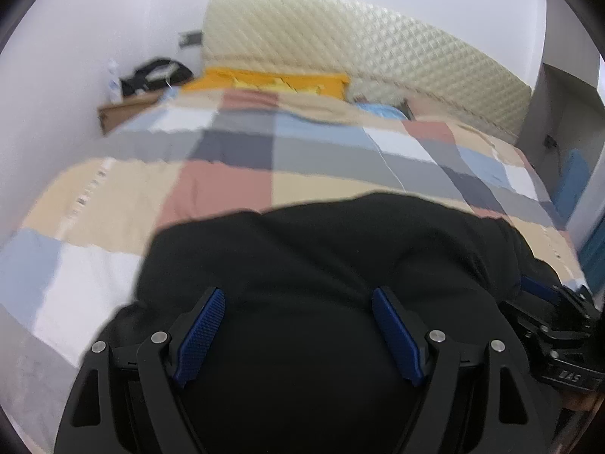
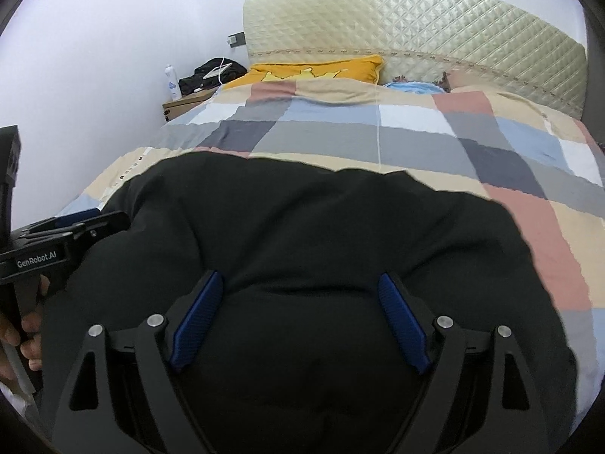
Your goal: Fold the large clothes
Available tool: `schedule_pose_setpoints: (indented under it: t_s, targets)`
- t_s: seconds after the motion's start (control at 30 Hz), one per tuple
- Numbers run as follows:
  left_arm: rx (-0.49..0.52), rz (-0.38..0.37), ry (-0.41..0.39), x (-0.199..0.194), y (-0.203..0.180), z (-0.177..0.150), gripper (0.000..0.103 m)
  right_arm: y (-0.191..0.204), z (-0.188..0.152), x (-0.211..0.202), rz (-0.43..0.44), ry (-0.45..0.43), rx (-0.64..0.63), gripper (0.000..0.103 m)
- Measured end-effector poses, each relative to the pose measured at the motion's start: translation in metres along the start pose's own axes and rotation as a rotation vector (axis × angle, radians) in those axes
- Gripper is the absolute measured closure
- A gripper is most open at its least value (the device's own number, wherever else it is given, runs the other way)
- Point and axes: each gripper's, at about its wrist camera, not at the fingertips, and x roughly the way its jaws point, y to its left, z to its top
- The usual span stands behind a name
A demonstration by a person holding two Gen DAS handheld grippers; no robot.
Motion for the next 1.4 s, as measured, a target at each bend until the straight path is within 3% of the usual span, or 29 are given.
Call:
schedule_pose_setpoints:
  t_s: [0.1,0.2,0.53,0.73,0.8,0.87,0.97,1.23,1.4]
  targets:
    - [0.017,0.04,-0.026,-0.022,-0.005,0.002,0.023,0.001,-0.002,-0.026,0.018,-0.025,0.041,0.018]
    - [0.009,-0.013,-0.045,-0.058,-0.004,0.006,0.023,0.004,0.0,-0.062,0.023,-0.065,0.062,0.018]
    - [0.014,-0.027,-0.162,-0.208,-0.015,0.032,0.021,0.03,0.037,-0.215,0.021,-0.262,0.039,0.018]
    - [-0.001,-0.013,-0.28,-0.3,-0.022,0.049,0.021,0.046,0.054,-0.304,0.015,-0.374,0.023,0.016]
    - [0.009,0.01,-0.327,-0.33,-0.025,0.056,0.021,0.05,0.059,-0.337,0.025,-0.422,0.034,0.015]
    - [0.016,-0.009,-0.35,-0.357,-0.028,0.06,0.017,0.052,0.061,-0.361,0.029,-0.454,0.04,0.006]
    - [0.046,-0.021,-0.375,-0.388,-0.037,0.055,0.016,0.061,0.057,-0.396,0.018,-0.495,0.026,0.003]
    - [0.047,-0.006,-0.449,-0.437,-0.045,0.027,0.016,0.091,0.026,-0.452,-0.005,-0.569,-0.057,0.0]
    - [-0.016,-0.017,-0.438,-0.453,-0.04,0.001,0.016,0.098,0.0,-0.456,-0.006,-0.58,-0.026,0.0]
